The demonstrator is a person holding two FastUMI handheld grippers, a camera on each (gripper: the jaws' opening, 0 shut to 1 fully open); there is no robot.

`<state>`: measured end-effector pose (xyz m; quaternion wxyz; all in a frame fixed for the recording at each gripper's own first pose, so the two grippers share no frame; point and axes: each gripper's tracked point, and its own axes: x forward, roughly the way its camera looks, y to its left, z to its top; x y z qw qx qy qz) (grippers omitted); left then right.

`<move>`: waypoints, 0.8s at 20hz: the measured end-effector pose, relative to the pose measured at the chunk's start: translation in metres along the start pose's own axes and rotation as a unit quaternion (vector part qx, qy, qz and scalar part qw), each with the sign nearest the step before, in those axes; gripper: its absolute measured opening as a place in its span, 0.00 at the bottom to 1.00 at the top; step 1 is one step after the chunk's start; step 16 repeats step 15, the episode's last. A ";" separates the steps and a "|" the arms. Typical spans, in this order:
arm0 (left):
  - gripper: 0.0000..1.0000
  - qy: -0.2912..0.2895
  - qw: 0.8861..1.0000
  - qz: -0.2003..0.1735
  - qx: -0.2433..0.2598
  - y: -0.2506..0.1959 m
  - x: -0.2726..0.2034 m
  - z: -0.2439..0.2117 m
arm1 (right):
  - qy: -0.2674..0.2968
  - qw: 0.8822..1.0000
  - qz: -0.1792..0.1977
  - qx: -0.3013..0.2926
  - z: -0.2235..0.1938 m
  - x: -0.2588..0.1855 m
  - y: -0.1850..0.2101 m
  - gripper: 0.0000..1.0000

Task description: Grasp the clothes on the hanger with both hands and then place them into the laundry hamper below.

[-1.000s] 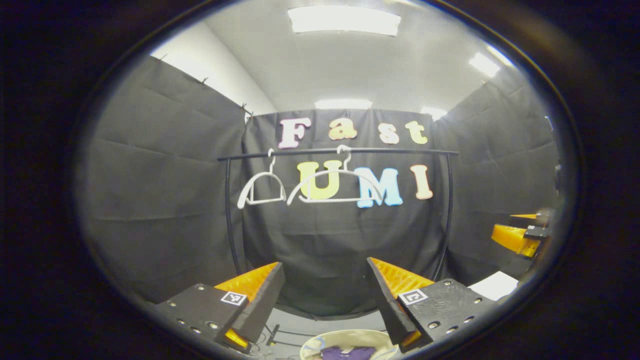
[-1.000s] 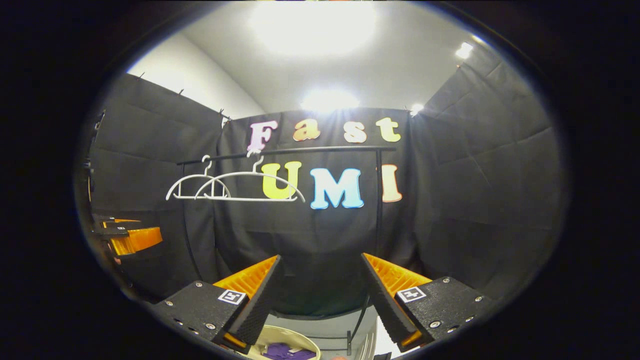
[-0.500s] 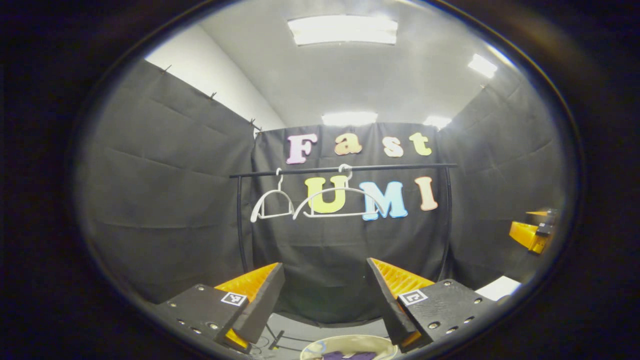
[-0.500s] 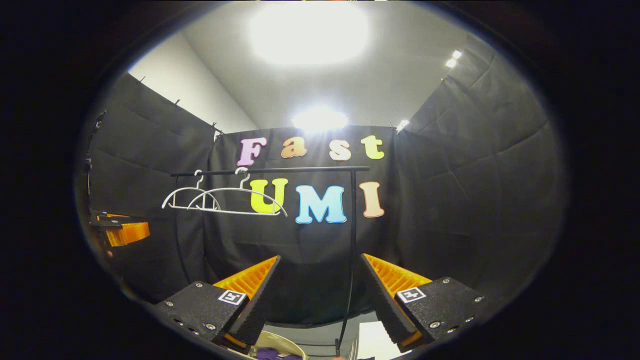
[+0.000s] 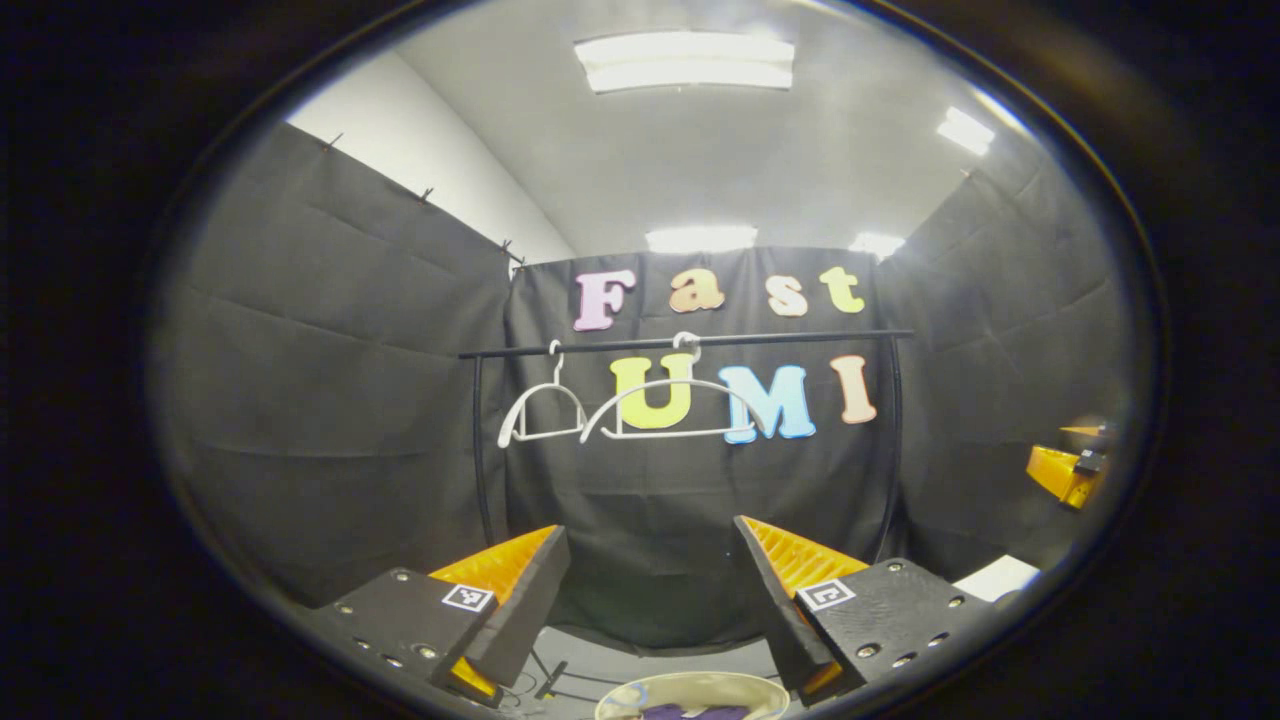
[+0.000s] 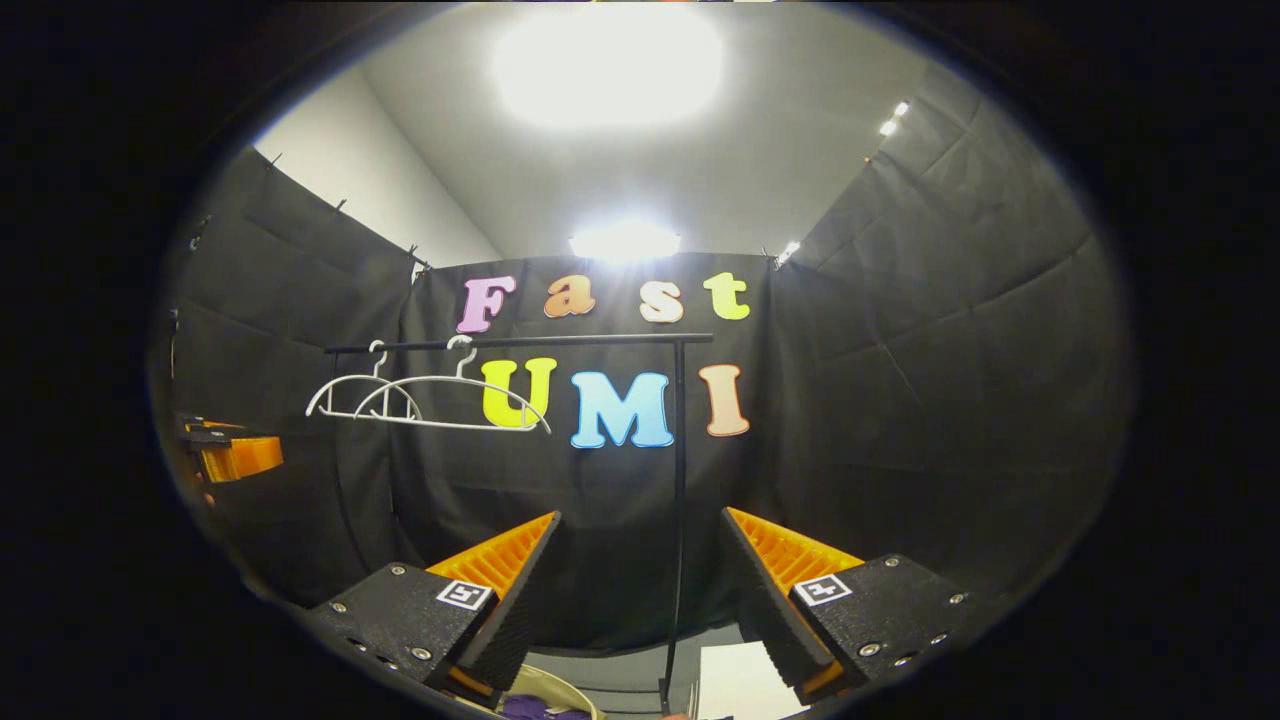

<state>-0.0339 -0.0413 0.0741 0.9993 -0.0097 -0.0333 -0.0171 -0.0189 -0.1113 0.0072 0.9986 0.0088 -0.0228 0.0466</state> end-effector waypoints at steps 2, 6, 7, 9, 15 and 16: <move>0.98 -0.001 1.000 -0.002 0.004 -0.004 0.003 0.001 | 0.001 1.000 -0.002 0.003 0.002 -0.001 -0.001 0.92; 0.98 -0.005 1.000 -0.004 0.007 -0.008 0.007 0.004 | -0.006 1.000 -0.008 -0.001 0.007 -0.001 -0.008 0.94; 0.98 -0.005 1.000 -0.004 0.008 -0.008 0.008 0.006 | -0.007 1.000 -0.010 -0.001 0.008 -0.001 -0.008 0.94; 0.98 -0.008 1.000 -0.006 0.012 -0.008 0.008 0.007 | -0.010 1.000 -0.012 -0.001 0.010 0.000 -0.009 0.94; 0.94 -0.008 1.000 -0.006 0.015 -0.005 0.007 0.008 | -0.013 1.000 -0.013 -0.007 0.013 0.001 -0.008 0.94; 0.94 -0.008 1.000 -0.006 0.015 -0.005 0.007 0.008 | -0.013 1.000 -0.013 -0.007 0.013 0.001 -0.008 0.94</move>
